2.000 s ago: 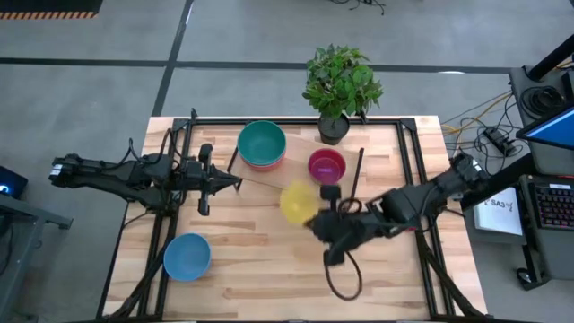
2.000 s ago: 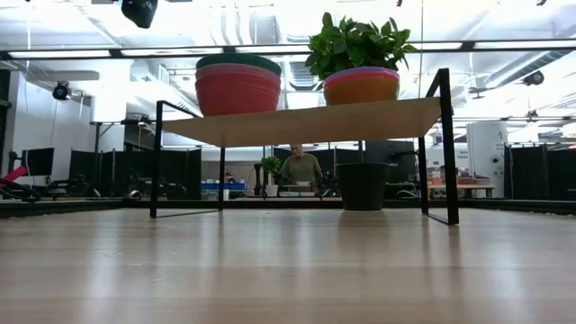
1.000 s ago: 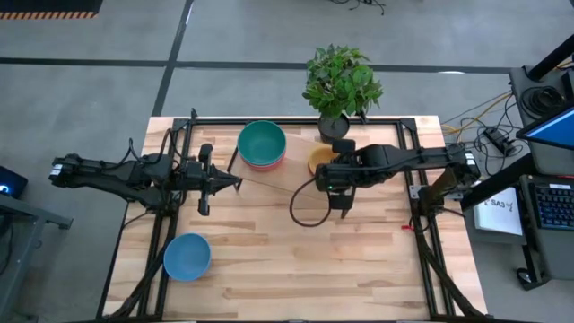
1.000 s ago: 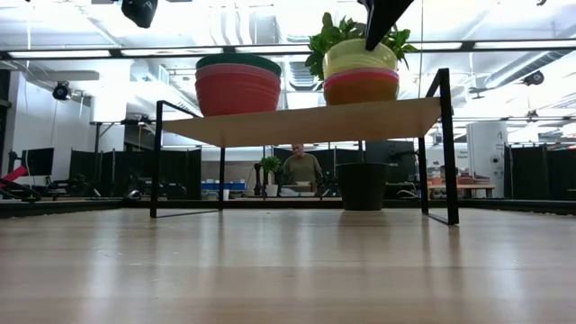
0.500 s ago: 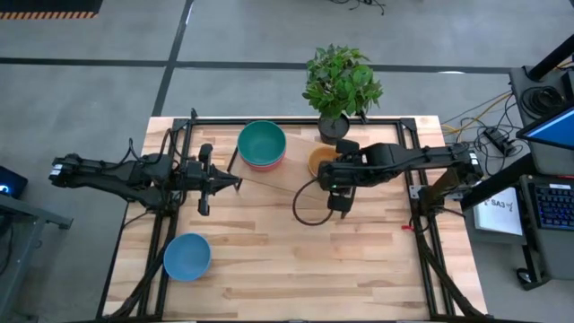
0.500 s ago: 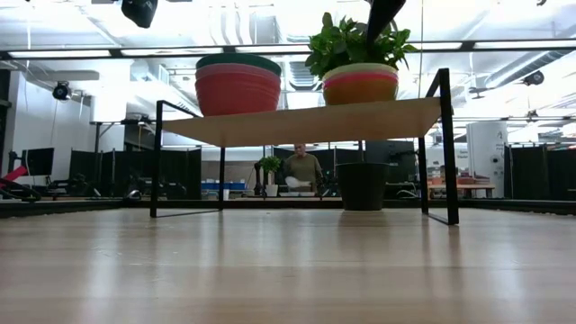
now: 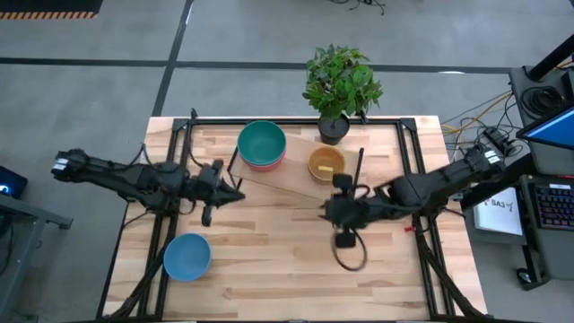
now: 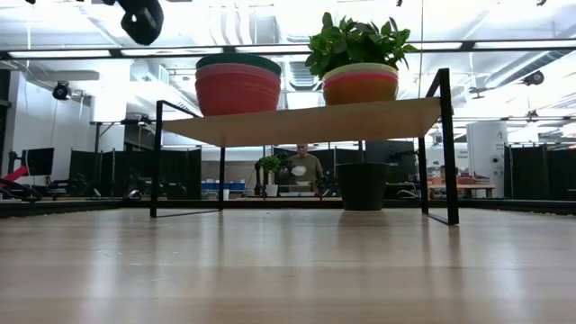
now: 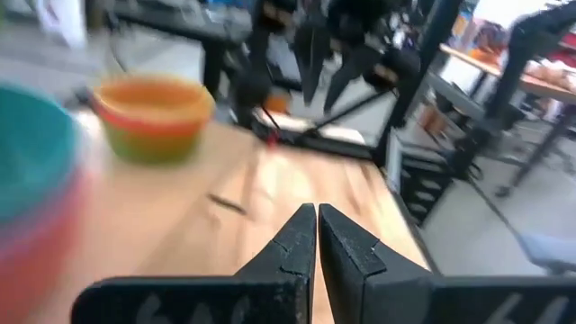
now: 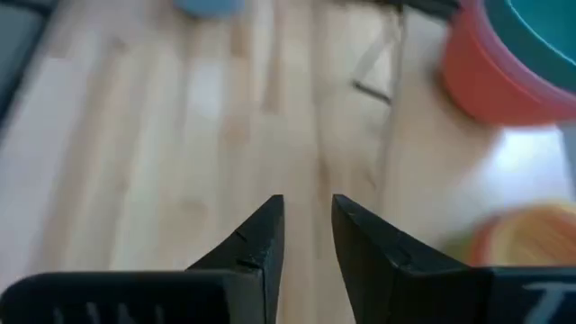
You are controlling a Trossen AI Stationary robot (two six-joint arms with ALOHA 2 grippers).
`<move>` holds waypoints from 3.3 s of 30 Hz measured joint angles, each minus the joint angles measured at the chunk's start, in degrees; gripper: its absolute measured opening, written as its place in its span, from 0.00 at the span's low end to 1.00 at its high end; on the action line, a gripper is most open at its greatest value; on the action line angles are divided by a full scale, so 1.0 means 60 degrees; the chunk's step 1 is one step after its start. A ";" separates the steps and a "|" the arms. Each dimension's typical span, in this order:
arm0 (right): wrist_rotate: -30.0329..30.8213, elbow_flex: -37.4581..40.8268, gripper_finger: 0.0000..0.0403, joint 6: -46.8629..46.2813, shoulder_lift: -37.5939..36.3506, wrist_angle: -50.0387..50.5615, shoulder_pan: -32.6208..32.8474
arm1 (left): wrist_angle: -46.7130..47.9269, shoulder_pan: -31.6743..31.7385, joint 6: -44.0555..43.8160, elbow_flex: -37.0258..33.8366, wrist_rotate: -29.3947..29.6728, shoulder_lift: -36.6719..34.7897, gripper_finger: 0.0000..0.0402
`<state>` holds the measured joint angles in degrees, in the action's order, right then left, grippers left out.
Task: Place and stack bowls onto a shelf
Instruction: Stack the blue bowl on top of the light blue bowl on the shelf
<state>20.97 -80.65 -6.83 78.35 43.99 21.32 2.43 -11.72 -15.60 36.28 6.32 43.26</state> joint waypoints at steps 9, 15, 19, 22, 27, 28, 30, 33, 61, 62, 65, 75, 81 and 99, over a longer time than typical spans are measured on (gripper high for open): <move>0.0004 0.3531 0.19 0.0367 -0.1152 -0.4696 0.1177 | 0.3215 -0.1573 -0.3672 0.1467 -0.0039 0.1542 0.00; 0.0004 0.5173 0.20 0.0364 -0.1511 -0.6895 0.1367 | 0.7046 -0.2066 -0.6941 0.2773 -0.0349 0.3051 0.00; 0.0004 0.5723 0.19 0.0396 -0.1614 -0.7526 0.1363 | 0.8301 -0.2379 -0.8580 0.3234 -0.0986 0.4046 0.00; 0.0005 0.5852 0.18 0.0437 -0.1622 -0.7576 0.1363 | 0.8622 -0.2768 -0.9587 0.3416 -0.1217 0.4665 0.00; 0.0007 0.5852 0.18 0.0778 -0.1657 -0.7681 0.1363 | 0.8970 -0.3341 -1.1027 0.3544 -0.2147 0.5412 0.06; 0.0004 0.5852 0.18 0.0825 -0.1679 -0.7669 0.1363 | 0.9035 -0.3447 -1.1262 0.3559 -0.2328 0.5524 0.08; 0.0007 0.5852 0.18 0.0922 -0.1703 -0.7700 0.1360 | 0.9038 -0.3708 -1.1753 0.3615 -0.2563 0.5723 0.13; 0.0004 0.5852 0.18 0.1030 -0.1728 -0.7685 0.1360 | 0.9341 -0.4070 -1.2484 0.3726 -0.2658 0.5976 0.23; 0.0004 0.5849 0.18 0.1890 -0.1742 -0.8174 0.1356 | 0.9190 -0.5100 -1.2143 0.4846 -0.1973 0.8816 0.02; 0.0004 0.5849 0.18 0.1885 -0.1742 -0.8171 0.1356 | 0.9179 -0.5100 -1.1877 0.5031 -0.1963 0.8815 0.02; 0.0005 0.5849 0.18 0.1822 -0.1742 -0.8169 0.1356 | 0.9473 -0.5097 -1.0671 0.5730 -0.1940 0.8817 0.01; 0.0004 0.5849 0.18 0.1868 -0.1742 -0.8168 0.1356 | 1.1025 -0.5157 -0.3928 0.8752 0.0584 0.9447 0.00; 0.0004 0.5849 0.18 0.1881 -0.1742 -0.8171 0.1356 | 1.3530 -0.4575 -0.1683 1.0675 0.3414 0.9701 0.00; 0.0004 0.5849 0.18 0.1736 -0.1742 -0.8168 0.1360 | 1.3731 0.0555 0.2852 1.2652 0.5513 0.8772 0.00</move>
<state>20.99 -45.56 3.59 67.90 -5.02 29.47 84.82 -8.40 1.51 112.20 39.39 95.90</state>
